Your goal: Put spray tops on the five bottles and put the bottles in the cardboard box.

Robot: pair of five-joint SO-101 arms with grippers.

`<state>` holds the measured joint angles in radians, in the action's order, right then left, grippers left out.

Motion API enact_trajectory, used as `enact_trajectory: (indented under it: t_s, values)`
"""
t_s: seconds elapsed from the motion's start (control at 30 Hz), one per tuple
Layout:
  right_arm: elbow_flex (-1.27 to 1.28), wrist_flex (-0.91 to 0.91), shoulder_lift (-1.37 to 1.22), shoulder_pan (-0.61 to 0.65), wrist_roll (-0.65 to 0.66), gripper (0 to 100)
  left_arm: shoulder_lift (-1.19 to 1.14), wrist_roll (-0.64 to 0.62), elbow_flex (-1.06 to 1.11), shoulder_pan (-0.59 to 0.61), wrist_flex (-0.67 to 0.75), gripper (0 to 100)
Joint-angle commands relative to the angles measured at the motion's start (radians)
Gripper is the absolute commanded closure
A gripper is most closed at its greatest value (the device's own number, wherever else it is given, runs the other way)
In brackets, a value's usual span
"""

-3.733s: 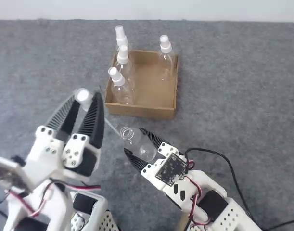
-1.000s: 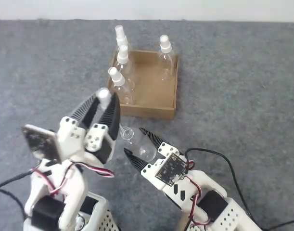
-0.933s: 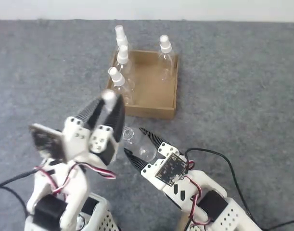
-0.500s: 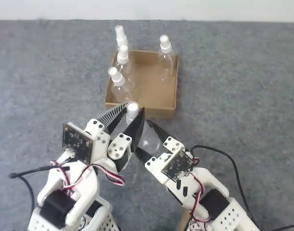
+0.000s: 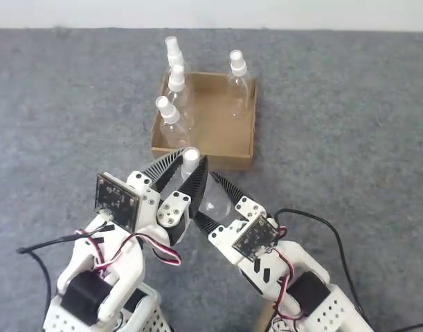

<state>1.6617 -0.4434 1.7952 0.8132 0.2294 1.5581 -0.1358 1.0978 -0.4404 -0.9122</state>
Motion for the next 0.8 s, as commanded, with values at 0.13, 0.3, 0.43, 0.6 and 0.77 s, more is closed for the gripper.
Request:
enact_trajectory:
  t_s: [0.13,0.3,0.43,0.6,0.77]
  values:
    - [0.0,0.113,0.021,-0.036,0.011,99.1,0.008,0.005,-0.01,0.003,0.0,96]
    - [0.0,0.113,0.021,-0.039,0.011,99.1,0.008,0.003,0.004,0.003,-0.003,88]
    - [0.002,0.111,0.021,-0.039,0.011,99.1,0.008,0.003,0.004,0.005,-0.003,83]
    - [0.003,0.105,0.021,-0.039,0.011,99.1,0.008,0.002,-0.015,0.061,0.002,82]
    - [0.02,0.113,0.021,-0.038,0.011,99.1,0.008,-0.034,-0.071,0.114,-0.005,81]
